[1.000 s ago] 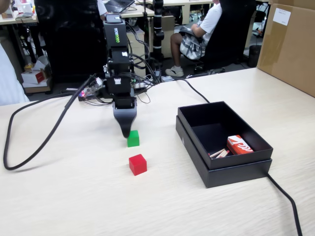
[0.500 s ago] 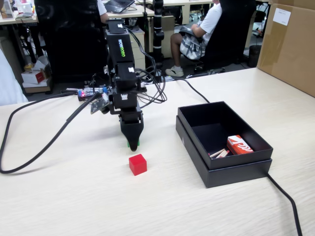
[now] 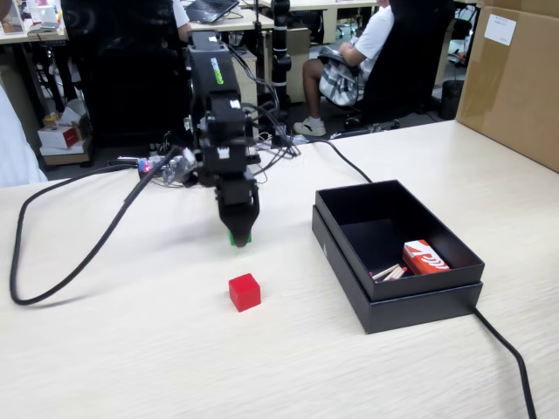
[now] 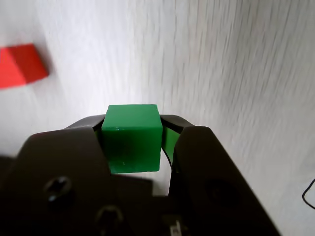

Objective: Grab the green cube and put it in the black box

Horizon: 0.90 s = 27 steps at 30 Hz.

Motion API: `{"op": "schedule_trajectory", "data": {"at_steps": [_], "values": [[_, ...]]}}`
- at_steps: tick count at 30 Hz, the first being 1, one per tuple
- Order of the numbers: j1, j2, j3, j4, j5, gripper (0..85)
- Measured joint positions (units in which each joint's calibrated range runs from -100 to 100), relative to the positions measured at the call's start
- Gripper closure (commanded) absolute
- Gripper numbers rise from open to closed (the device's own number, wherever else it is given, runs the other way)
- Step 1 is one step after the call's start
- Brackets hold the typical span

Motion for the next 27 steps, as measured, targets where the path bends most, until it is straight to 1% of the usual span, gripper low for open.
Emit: {"op": "schedule_trajectory", "data": {"at_steps": [1,4,5,6,7,9,10,11,12,13,14,15,16,18,20,22,27], "values": [[1.9,-6.1,0.5,-0.9,0.6,84.6],[3.7,-10.5,1.3,-1.3,1.6,84.6],[4.6,-11.9,2.0,-1.5,2.0,84.6],[6.7,-13.2,4.5,-1.5,3.1,84.6],[6.7,-13.2,4.6,-1.5,3.2,84.6],[8.6,-13.2,7.8,-1.5,4.4,84.6],[10.4,-12.8,12.0,-1.5,5.8,84.6],[10.5,-12.8,12.2,-1.5,5.9,84.6],[12.1,-11.4,16.8,-1.5,7.2,84.6],[12.2,-11.4,17.0,-1.5,7.2,84.6],[13.4,-6.5,21.4,-1.6,8.4,84.6],[13.5,-6.2,21.6,-1.6,8.5,84.5],[15.3,2.5,25.9,-1.7,10.5,84.5],[15.5,5.3,26.7,-1.7,10.7,84.5],[15.8,15.7,32.7,-1.6,11.5,84.5],[16.1,23.0,33.0,-1.7,12.0,84.5],[16.6,31.7,33.2,-1.6,12.5,84.5]]}}
